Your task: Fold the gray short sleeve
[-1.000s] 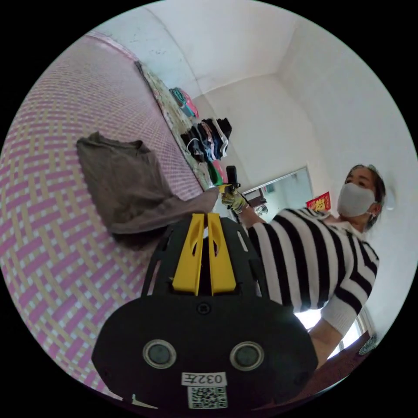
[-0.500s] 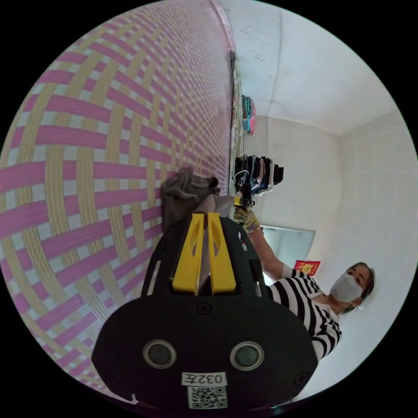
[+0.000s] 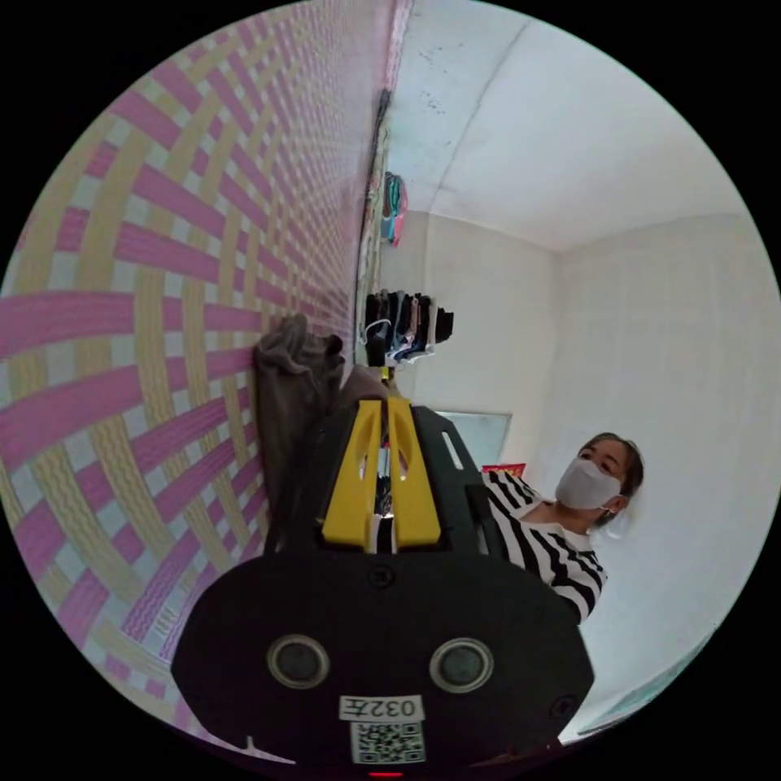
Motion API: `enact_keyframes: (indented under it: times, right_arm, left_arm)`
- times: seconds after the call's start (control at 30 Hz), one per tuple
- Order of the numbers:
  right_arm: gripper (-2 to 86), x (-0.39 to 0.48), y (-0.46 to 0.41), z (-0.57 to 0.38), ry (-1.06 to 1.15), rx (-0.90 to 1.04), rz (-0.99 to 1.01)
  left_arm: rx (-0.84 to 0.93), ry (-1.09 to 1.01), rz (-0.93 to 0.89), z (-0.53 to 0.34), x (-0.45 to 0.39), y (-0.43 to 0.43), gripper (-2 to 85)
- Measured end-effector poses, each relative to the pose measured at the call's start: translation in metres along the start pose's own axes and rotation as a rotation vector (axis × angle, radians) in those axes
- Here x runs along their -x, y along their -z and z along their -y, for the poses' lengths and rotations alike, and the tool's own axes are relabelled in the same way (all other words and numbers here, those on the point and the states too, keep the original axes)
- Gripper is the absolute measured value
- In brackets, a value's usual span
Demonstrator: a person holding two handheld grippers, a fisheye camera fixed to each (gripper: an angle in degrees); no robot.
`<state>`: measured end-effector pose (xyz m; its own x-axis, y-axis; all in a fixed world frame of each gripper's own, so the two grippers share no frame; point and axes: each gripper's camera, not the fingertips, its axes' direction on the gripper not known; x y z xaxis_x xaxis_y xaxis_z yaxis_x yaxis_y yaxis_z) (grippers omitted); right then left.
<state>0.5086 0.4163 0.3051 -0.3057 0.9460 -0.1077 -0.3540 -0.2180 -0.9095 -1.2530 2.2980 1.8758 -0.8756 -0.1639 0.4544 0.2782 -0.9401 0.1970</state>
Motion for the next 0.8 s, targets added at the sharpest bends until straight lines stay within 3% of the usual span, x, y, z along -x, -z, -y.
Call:
enact_keyframes:
  times: [0.13,0.27,0.4,0.53,0.63,0.8]
  right_arm:
    - [-0.3,-0.014,0.005,0.011,-0.055,-0.095,-0.023]
    - [1.0,-0.036,-0.002,0.013,-0.151,-0.215,-0.132]
    - [4.4,-0.037,-0.013,0.003,-0.143,-0.330,-0.199]
    - [3.7,-0.004,-0.030,-0.030,-0.079,-0.478,-0.469]
    - [0.4,0.017,-0.072,-0.032,0.144,-0.423,-0.532]
    - [-0.8,-0.010,-0.122,0.004,0.105,-0.309,-0.573]
  left_arm:
    - [-0.105,0.040,0.069,0.018,0.008,-0.003,-1.0]
    - [-0.182,0.102,0.268,0.029,0.018,-0.015,-1.0]
    - [-0.278,0.085,0.252,0.018,0.025,-0.022,-0.4]
    - [-0.423,-0.082,0.369,-0.019,-0.008,-0.028,-0.6]
    - [-0.406,-0.232,0.369,-0.023,-0.023,-0.056,-0.8]
    - [-0.279,-0.041,0.493,0.020,0.026,-0.092,-0.9]
